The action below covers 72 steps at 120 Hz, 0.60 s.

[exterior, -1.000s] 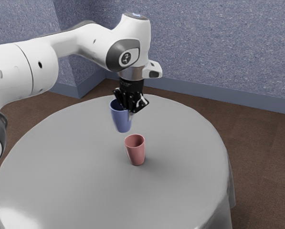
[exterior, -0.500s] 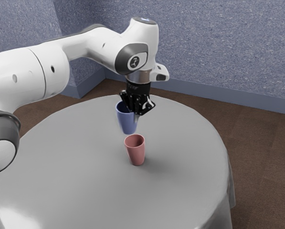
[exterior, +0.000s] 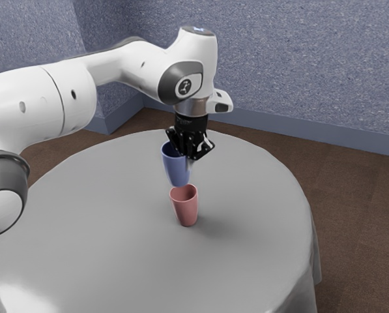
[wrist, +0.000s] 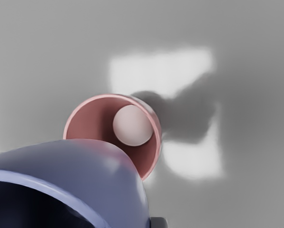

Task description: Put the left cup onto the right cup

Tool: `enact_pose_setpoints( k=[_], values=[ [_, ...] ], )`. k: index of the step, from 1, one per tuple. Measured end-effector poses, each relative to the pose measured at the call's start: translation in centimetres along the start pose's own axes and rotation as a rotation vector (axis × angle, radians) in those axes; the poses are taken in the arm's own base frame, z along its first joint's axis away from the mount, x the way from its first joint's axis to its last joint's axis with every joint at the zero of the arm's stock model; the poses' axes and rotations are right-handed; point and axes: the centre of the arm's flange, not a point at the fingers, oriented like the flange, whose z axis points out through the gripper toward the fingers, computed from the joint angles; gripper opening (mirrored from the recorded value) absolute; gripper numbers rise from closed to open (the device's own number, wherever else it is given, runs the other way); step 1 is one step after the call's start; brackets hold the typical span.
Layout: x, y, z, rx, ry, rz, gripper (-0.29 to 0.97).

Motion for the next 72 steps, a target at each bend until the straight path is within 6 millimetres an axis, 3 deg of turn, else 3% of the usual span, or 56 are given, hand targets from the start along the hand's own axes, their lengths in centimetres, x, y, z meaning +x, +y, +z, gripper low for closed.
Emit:
enact_pose_setpoints(
  k=[72],
  values=[
    [1.9, -0.7, 2.8, 0.005, -0.027, -0.019, -0.11]
  ],
)
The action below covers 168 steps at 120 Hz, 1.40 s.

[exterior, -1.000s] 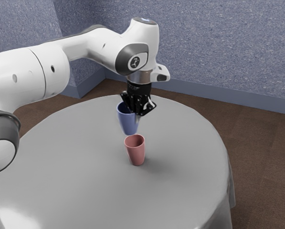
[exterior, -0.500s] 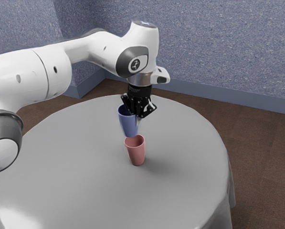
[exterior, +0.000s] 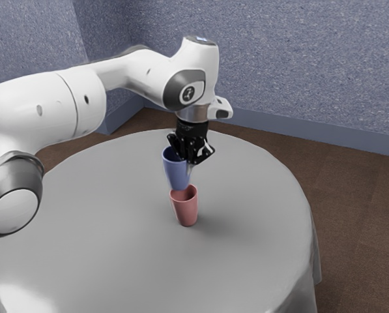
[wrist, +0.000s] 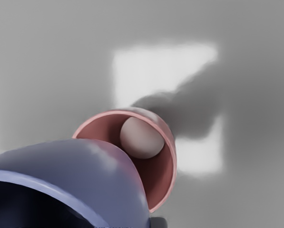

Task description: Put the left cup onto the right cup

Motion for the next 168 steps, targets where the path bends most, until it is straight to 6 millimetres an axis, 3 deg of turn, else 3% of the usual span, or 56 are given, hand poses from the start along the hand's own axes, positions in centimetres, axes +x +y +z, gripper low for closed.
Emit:
enact_pose_setpoints(
  k=[60, 132, 168],
  values=[
    [1.8, 0.5, 1.6, -0.005, -0.006, 0.004, -0.11],
    [2.5, 1.1, 3.3, -0.02, -0.026, 0.008, -0.1],
    [2.4, 1.3, 3.3, -0.043, -0.031, 0.004, 0.21]
  ],
)
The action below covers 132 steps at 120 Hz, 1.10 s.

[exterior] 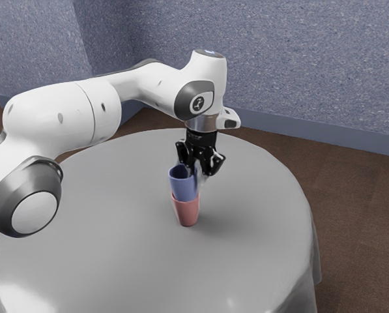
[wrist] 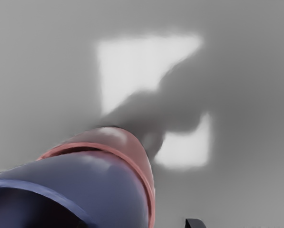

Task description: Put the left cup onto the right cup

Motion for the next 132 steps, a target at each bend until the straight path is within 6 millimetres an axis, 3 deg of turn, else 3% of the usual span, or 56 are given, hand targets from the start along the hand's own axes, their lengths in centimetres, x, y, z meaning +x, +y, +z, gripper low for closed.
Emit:
enact_pose_setpoints(
  k=[21, 42, 132],
  values=[
    [0.0, 0.0, -0.1, -0.009, 0.0, -0.004, 0.42],
    [-0.2, -0.1, -0.6, -0.014, 0.002, -0.006, 0.53],
    [-5.0, 0.0, -8.3, -0.038, 0.038, 0.004, 0.67]
  ],
)
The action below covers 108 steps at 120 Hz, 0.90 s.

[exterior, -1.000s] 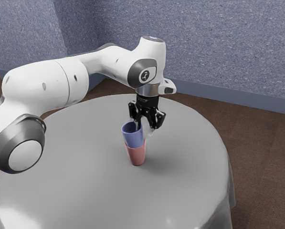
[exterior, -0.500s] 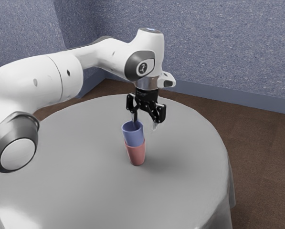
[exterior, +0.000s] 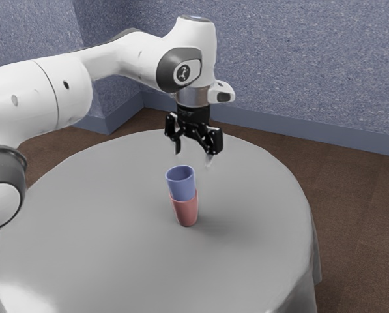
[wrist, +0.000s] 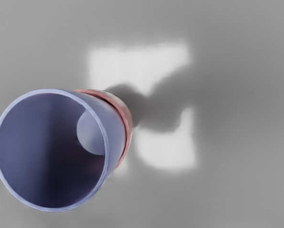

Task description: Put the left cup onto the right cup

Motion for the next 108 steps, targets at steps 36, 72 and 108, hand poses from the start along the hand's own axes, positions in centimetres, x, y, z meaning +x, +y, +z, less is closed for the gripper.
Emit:
enact_pose_setpoints(
  k=[36, 72, 108],
  values=[
    [-3.7, 0.2, -3.3, 0.01, 0.017, 0.044, 0.68],
    [-6.7, -1.8, -5.9, 0.026, 0.033, 0.056, 0.68],
    [-10.2, -4.2, -7.5, 0.058, 0.043, 0.063, 0.68]
  ],
)
